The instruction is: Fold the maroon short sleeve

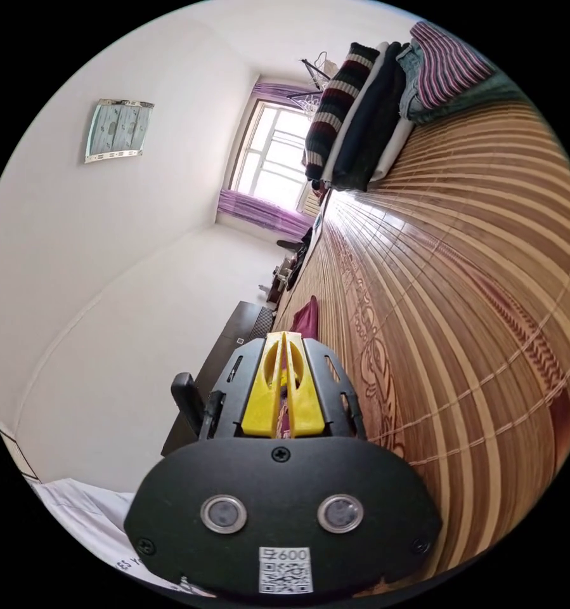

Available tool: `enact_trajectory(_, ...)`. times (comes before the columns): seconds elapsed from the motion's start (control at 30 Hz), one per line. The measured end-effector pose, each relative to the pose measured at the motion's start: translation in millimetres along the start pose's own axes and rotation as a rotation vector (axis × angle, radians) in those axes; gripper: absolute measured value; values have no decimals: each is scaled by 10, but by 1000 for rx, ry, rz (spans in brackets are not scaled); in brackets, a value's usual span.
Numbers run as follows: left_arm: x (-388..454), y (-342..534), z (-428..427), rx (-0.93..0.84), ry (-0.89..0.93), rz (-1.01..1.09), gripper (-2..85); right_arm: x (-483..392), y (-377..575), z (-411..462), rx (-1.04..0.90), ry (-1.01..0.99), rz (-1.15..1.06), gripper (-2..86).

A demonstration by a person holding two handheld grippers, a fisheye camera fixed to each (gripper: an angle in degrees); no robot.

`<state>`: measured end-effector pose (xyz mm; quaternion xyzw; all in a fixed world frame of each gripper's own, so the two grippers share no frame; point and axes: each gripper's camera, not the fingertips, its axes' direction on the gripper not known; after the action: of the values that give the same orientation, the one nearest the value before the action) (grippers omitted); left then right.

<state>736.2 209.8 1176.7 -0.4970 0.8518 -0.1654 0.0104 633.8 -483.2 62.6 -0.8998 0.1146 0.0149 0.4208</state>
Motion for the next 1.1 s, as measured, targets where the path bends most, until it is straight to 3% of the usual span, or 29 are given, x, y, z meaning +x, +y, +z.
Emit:
enact_trajectory(0.1, -410, -126, -170, 72, -142, -81, 17, -11, 19, 27, 5, 26, 3, -9)
enact_trajectory(0.23, -1345, -511, 297, -122, -142, -231, 35, -21, 21, 74, -15, 32, -2, -8)
enact_trajectory(0.43, -2248, -474, 739, -364, -93, -271, 84, 24, -7, 54, 0, 21, 9, -8)
enact_trajectory(0.67, -3010, 586, 217, -282, 187, -520, 75, 26, 31, 133, -16, 38, 20, -8)
enact_trajectory(1.0, -3251, 968, 138, -237, 109, -492, 57, 52, 33, 162, -11, 59, 28, -9)
enact_trajectory(1.1, -3298, 1007, 225, -255, 175, -476, 36, 69, 10, 189, -16, 78, 39, -9)
